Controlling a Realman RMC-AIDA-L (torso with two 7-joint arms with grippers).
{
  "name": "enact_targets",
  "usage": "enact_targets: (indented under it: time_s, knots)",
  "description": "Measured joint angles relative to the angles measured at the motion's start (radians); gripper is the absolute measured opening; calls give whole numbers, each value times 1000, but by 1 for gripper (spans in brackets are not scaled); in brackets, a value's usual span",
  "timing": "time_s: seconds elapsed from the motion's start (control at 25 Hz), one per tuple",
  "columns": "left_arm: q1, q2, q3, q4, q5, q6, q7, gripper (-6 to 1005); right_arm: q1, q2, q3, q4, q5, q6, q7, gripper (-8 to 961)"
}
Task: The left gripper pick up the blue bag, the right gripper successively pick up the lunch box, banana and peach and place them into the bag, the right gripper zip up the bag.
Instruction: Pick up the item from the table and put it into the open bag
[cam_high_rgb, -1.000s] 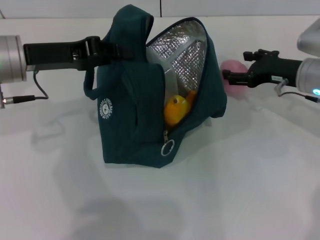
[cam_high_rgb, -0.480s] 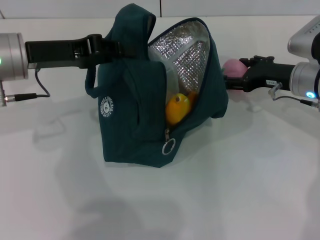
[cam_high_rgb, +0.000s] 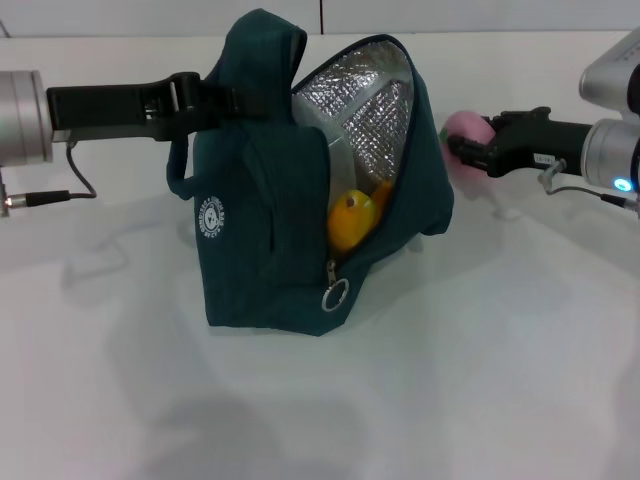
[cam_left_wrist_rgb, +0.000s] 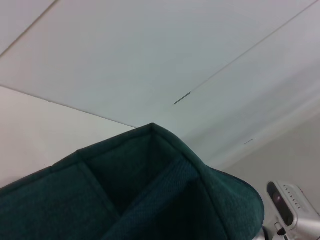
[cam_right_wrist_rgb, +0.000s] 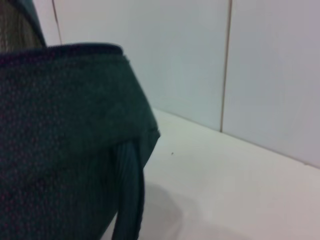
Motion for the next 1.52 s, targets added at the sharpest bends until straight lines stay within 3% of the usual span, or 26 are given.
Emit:
enact_targets:
  time_s: [0.12, 0.48, 0.68, 1.0, 1.28, 1.52]
  knots:
    - [3, 2, 0, 0, 0, 0, 0, 48, -12, -2, 0, -14, 25, -26, 4, 413]
    - [5, 6, 0, 0, 0, 1, 0, 48, -183, -7, 2, -295, 68, -180, 120, 376]
    - [13, 4, 0, 0, 0, 2, 0, 49, -253, -11, 3, -412, 190, -371, 115, 325]
    - [15, -1, 0, 0, -2, 1, 0, 49, -196, -8, -23, -447, 235, -600, 109, 247]
    - [10, -2, 0, 0, -4, 0, 0, 49, -129, -7, -119, -435, 230, -599, 107, 197]
    - [9, -4, 0, 0, -5, 0, 0, 48, -115, -5, -207, -430, 230, -533, 106, 170]
